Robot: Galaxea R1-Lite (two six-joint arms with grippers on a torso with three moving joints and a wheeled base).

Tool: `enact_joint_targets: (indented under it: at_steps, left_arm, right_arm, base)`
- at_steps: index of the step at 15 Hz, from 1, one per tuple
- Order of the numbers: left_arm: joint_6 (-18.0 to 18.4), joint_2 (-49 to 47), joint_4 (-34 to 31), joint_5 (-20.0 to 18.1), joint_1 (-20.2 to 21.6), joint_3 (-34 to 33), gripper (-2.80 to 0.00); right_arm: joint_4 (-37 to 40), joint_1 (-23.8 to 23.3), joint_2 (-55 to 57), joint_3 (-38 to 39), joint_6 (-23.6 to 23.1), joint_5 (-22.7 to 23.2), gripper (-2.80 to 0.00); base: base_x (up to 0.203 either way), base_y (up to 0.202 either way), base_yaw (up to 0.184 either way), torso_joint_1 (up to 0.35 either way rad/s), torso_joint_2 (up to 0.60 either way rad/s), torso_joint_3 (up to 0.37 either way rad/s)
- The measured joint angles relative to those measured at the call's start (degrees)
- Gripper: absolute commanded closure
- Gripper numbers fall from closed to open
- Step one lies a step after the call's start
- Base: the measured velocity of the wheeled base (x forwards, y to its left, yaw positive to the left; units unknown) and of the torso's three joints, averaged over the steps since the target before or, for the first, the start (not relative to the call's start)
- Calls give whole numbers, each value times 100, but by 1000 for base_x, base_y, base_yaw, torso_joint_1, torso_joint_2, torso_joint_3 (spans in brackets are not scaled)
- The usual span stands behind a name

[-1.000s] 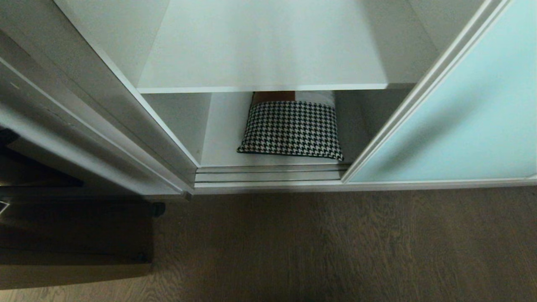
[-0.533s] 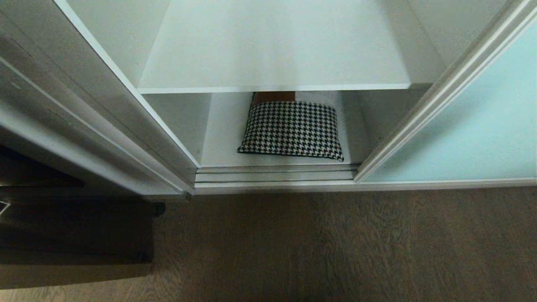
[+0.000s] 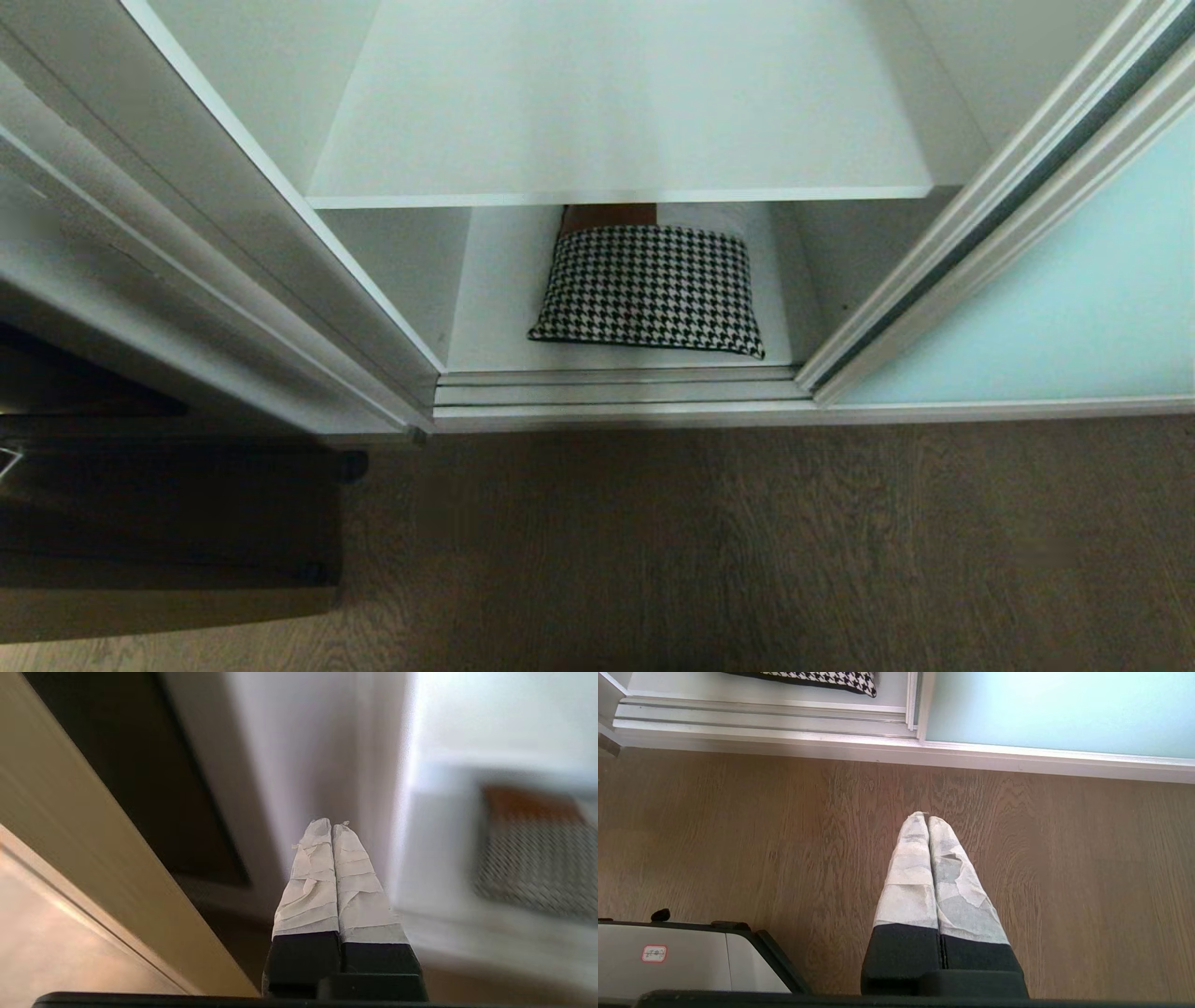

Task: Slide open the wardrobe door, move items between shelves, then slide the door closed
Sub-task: Open the door

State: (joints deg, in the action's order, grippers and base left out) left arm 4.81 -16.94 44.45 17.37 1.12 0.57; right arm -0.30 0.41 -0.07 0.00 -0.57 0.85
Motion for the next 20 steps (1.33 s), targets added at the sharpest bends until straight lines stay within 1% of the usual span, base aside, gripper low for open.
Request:
enact_joint_targets:
  at_steps: [1,3,4,5,6,7,9,10,11,12,13,15,17,18,19,20]
  left_arm:
    - [-33,370,-578,-304,6,-12,0]
    - [-60,1040,-1886,-1060,9,-35,0]
    - [-114,1269,-2555,-1543,6,-41,0]
    - [-196,1413,-3112,-1941,4,-44,0]
    - [-304,1508,-3604,-2200,2,-34,0]
    - [-511,1579,-4077,-2263,2,7,0]
    - [-1175,1654,-4723,-2188,0,143,0]
    - [-1554,1674,-4904,-2152,0,195,0]
    - [-1731,1689,-4922,-2131,0,210,0]
    - [-1651,1696,-4919,-2131,0,220,0]
    - [-1325,1699,-4908,-2140,0,230,0]
    - [-393,1699,-4899,-2188,0,256,0]
    - [568,1701,-4848,-2135,0,210,0]
    - [756,1701,-4803,-2122,0,179,0]
    - [664,1704,-4825,-2093,0,155,0]
    - [321,1704,-4901,-2005,0,162,0]
  right_arm:
    - [-2,0,0,0,-2,1,0]
    - [-2,0,0,0,2,0,0]
    - [-2,0,0,0,-2,0,0]
    - [-2,0,0,0,-2,2,0]
    - [-2,0,0,0,0,1,0]
    - [-2,0,0,0,-2,0,0]
    - [-2,0,0,0,-5,0,0]
    - [-2,0,0,0,-2,0,0]
    - [-2,0,0,0,0,0,0]
    - [-2,0,0,0,0,0,0]
    - [-5,0,0,0,-2,2,0]
    - [-2,0,0,0,-2,2,0]
    - [-2,0,0,0,0,0,0]
    - [-2,0,0,0,-2,0,0]
    - [-2,0,0,0,0,2,0]
    - [-2,0,0,0,2,-1,0]
  base:
    - [0,0,0,0,0,0]
    - [0,0,0,0,0,0]
    - [0,0,0,0,0,0]
    - [0,0,0,0,0,0]
    - [0,0,0,0,0,0]
    - [0,0,0,0,0,0]
    - [0,0,0,0,0,0]
    - [0,0,0,0,0,0]
    - [0,0,0,0,0,0]
    - [0,0,0,0,0,0]
    - [0,0,0,0,0,0]
    - [0,0,0,0,0,0]
    - [0,0,0,0,0,0]
    - [0,0,0,0,0,0]
    - [0,0,0,0,0,0]
    - [0,0,0,0,0,0]
